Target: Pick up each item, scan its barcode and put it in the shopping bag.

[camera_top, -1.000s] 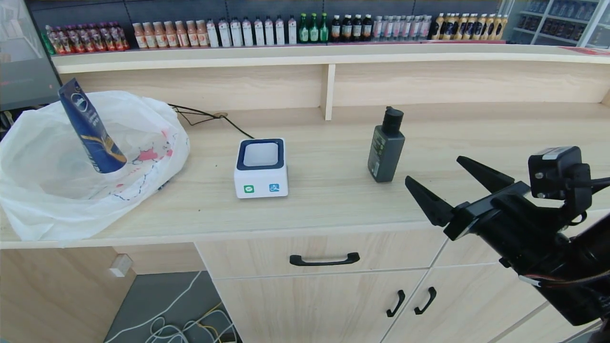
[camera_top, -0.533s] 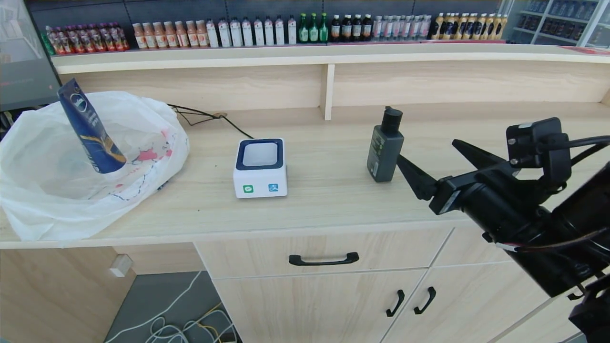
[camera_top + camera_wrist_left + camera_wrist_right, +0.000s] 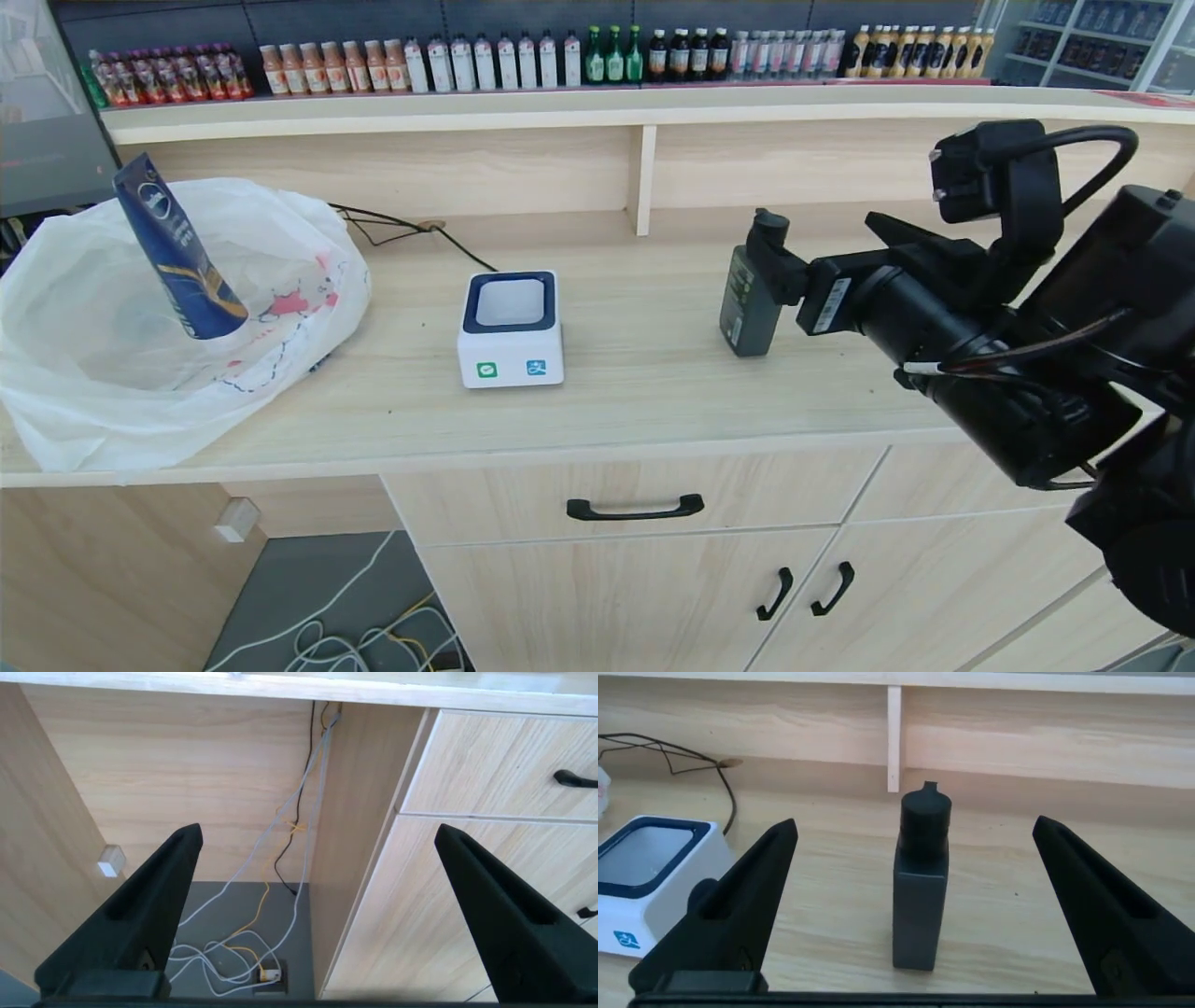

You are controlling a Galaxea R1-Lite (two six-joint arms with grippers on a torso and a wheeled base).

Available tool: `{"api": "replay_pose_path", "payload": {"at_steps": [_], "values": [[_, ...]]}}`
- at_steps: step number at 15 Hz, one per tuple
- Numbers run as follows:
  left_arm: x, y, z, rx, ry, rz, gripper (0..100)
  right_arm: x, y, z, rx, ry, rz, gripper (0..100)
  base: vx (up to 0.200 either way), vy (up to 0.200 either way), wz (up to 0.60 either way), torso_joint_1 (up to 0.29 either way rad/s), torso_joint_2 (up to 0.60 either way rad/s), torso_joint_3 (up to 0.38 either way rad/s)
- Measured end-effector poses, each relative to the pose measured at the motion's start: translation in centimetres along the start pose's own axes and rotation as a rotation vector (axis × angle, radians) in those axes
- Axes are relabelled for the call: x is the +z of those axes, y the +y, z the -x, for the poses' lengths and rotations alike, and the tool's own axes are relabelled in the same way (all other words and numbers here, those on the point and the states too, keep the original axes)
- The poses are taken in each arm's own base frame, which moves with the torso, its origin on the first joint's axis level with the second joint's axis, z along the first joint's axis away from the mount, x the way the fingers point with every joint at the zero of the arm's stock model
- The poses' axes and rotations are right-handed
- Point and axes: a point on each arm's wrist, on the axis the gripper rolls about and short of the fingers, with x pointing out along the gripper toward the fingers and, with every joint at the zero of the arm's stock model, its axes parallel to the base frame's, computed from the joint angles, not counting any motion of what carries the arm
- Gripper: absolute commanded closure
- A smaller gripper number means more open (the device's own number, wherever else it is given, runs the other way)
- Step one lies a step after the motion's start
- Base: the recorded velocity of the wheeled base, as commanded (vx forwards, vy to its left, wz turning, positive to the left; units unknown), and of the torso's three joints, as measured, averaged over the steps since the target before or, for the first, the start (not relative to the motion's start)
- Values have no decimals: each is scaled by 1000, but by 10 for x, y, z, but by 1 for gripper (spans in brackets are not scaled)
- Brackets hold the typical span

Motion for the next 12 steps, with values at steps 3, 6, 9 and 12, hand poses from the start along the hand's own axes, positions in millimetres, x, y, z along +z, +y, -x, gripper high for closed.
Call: {"api": "replay_pose_path", "payload": {"at_steps": [3,6,9,12], "values": [[0,0,0,0,0,0,0,0,11,-7,-14,-4,-23,0,0,0,0,0,0,0],[0,0,0,0,0,0,0,-6,19,-20,-11,-1,-28,0,0,0,0,0,0,0],[0,0,0,0,0,0,0,-12,27,-40,-16,-12,-58,0,0,0,0,0,0,0],[0,0,0,0,0,0,0,-23,26,-54,-37,0,-51,0,0,0,0,0,0,0]]}}
